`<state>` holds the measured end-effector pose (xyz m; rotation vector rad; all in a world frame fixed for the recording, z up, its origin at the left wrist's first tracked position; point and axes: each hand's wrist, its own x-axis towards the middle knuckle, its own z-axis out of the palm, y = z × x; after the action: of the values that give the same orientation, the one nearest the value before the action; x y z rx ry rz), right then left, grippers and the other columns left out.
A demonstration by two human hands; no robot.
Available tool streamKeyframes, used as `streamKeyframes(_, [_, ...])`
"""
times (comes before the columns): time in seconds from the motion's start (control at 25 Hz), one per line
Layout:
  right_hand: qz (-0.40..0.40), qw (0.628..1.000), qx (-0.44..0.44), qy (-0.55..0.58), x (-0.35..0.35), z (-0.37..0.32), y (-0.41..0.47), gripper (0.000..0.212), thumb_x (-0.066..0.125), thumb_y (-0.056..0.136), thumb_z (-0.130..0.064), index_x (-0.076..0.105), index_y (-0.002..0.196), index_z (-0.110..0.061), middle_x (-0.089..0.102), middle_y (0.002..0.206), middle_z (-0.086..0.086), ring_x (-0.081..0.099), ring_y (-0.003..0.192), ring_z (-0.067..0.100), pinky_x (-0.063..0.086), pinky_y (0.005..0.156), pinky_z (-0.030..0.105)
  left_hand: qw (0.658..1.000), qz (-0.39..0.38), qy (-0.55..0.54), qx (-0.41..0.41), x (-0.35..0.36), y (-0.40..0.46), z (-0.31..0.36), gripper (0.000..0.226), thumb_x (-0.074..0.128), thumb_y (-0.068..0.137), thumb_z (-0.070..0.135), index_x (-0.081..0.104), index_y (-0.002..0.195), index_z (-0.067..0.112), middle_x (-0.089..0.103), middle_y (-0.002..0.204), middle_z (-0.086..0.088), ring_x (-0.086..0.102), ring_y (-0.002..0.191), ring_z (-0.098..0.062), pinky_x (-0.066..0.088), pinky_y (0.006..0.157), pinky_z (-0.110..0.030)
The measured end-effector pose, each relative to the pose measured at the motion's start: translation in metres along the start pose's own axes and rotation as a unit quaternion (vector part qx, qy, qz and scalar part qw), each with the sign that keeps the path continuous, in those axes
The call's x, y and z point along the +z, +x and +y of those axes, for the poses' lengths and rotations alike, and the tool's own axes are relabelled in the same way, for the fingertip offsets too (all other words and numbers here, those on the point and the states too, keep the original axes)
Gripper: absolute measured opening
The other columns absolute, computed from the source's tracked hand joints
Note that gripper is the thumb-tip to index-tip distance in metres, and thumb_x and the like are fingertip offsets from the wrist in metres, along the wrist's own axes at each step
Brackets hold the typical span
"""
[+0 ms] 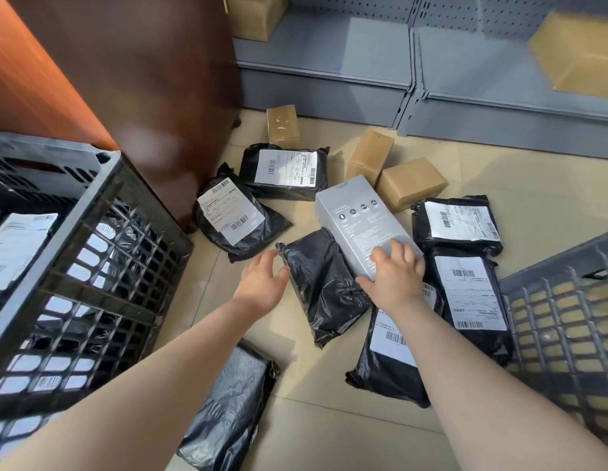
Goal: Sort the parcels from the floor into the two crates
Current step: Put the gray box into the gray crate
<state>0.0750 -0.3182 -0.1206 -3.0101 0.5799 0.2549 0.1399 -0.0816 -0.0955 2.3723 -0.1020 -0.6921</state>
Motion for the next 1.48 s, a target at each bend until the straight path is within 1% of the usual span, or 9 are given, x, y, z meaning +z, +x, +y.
streamKeyframes(0.16, [-0.063, 0.99, 0.098, 0.077, 0.0, 0.007, 0.015, 0.09, 0.074, 0.072, -0.06, 0.03, 0.139, -0.02, 0.001, 0.162, 0.019, 0.0, 0.149, 0.037, 0.012, 0.117, 0.061, 1.0, -0.01, 0.011, 0.004, 0.004, -0.001, -0.001, 0.052, 0.041, 0.1, 0.036, 0.032, 0.149, 0.02, 0.031, 0.155, -0.003, 0.03, 0.14, -0.026, 0.024, 0.117, -0.042])
streamKeyframes(0.32, [-0.133, 0.977, 0.142, 0.082, -0.006, 0.019, 0.023, 0.122, 0.072, 0.068, -0.069, -0.003, 0.154, -0.026, -0.007, 0.162, 0.019, 0.006, 0.149, 0.038, 0.016, 0.117, 0.055, 1.0, -0.016, 0.015, 0.01, 0.007, -0.002, -0.002, 0.052, 0.041, 0.101, 0.035, 0.032, 0.149, 0.02, 0.031, 0.155, -0.003, 0.029, 0.142, -0.025, 0.023, 0.117, -0.04])
streamKeyframes(0.56, [-0.103, 0.98, 0.126, 0.115, -0.003, 0.022, 0.025, 0.124, 0.077, 0.06, -0.068, 0.008, 0.153, -0.023, 0.016, 0.148, 0.017, 0.026, 0.137, 0.038, 0.027, 0.115, 0.043, 1.0, -0.024, 0.012, -0.003, 0.01, -0.001, -0.003, 0.052, 0.042, 0.1, 0.034, 0.033, 0.149, 0.021, 0.032, 0.155, -0.003, 0.027, 0.142, -0.025, 0.023, 0.117, -0.04])
streamKeyframes(0.68, [-0.11, 0.972, 0.117, 0.171, -0.007, 0.029, 0.027, 0.123, 0.08, 0.064, -0.062, 0.008, 0.154, -0.017, 0.01, 0.154, 0.019, 0.019, 0.143, 0.038, 0.026, 0.117, 0.041, 1.0, -0.026, 0.014, -0.004, 0.012, -0.004, -0.003, 0.052, 0.043, 0.099, 0.031, 0.034, 0.148, 0.021, 0.033, 0.155, -0.004, 0.028, 0.142, -0.025, 0.023, 0.117, -0.038])
streamKeyframes(0.84, [-0.159, 0.979, 0.083, 0.093, -0.013, 0.031, 0.027, 0.131, 0.08, 0.061, -0.067, 0.004, 0.153, -0.014, 0.0, 0.161, 0.022, 0.003, 0.15, 0.037, 0.015, 0.121, 0.044, 0.999, -0.034, 0.02, 0.0, 0.01, -0.008, -0.002, 0.052, 0.043, 0.099, 0.031, 0.033, 0.149, 0.021, 0.031, 0.155, -0.004, 0.026, 0.143, -0.024, 0.022, 0.117, -0.037])
streamKeyframes(1.0, [-0.13, 0.984, 0.088, 0.085, -0.011, 0.02, 0.019, 0.119, 0.078, 0.058, -0.068, 0.014, 0.148, -0.021, 0.027, 0.147, 0.019, 0.028, 0.136, 0.037, 0.03, 0.112, 0.042, 0.999, -0.04, 0.017, 0.005, 0.007, -0.013, -0.003, 0.052, 0.043, 0.099, 0.032, 0.033, 0.149, 0.023, 0.031, 0.155, -0.002, 0.026, 0.143, -0.023, 0.023, 0.116, -0.037])
streamKeyframes(1.16, [-0.085, 0.982, 0.111, 0.125, -0.02, 0.015, 0.013, 0.112, 0.074, 0.061, -0.068, 0.018, 0.148, -0.027, 0.032, 0.144, 0.017, 0.032, 0.131, 0.035, 0.034, 0.108, 0.041, 0.998, -0.055, 0.018, -0.002, 0.001, -0.016, -0.004, 0.052, 0.043, 0.098, 0.032, 0.032, 0.149, 0.026, 0.033, 0.154, -0.002, 0.033, 0.14, -0.023, 0.028, 0.113, -0.036])
streamKeyframes(1.32, [-0.076, 0.959, 0.145, 0.233, -0.038, 0.013, 0.01, 0.105, 0.074, 0.065, -0.066, 0.023, 0.149, -0.031, 0.034, 0.141, 0.016, 0.031, 0.132, 0.037, 0.034, 0.106, 0.04, 0.992, -0.091, -0.082, -0.029, 0.003, -0.018, 0.001, 0.049, 0.045, 0.098, 0.03, 0.036, 0.146, 0.027, 0.041, 0.15, 0.001, 0.042, 0.134, -0.02, 0.032, 0.107, -0.03])
streamKeyframes(1.48, [-0.076, 0.884, 0.174, 0.428, -0.052, 0.007, -0.004, 0.092, 0.075, 0.072, -0.061, 0.03, 0.148, -0.036, 0.037, 0.139, 0.006, 0.041, 0.128, 0.028, 0.037, 0.106, 0.039, 0.966, -0.116, -0.222, -0.058, 0.007, -0.019, 0.011, 0.044, 0.048, 0.098, 0.029, 0.044, 0.141, 0.023, 0.052, 0.139, -0.004, 0.052, 0.123, -0.02, 0.038, 0.11, -0.035])
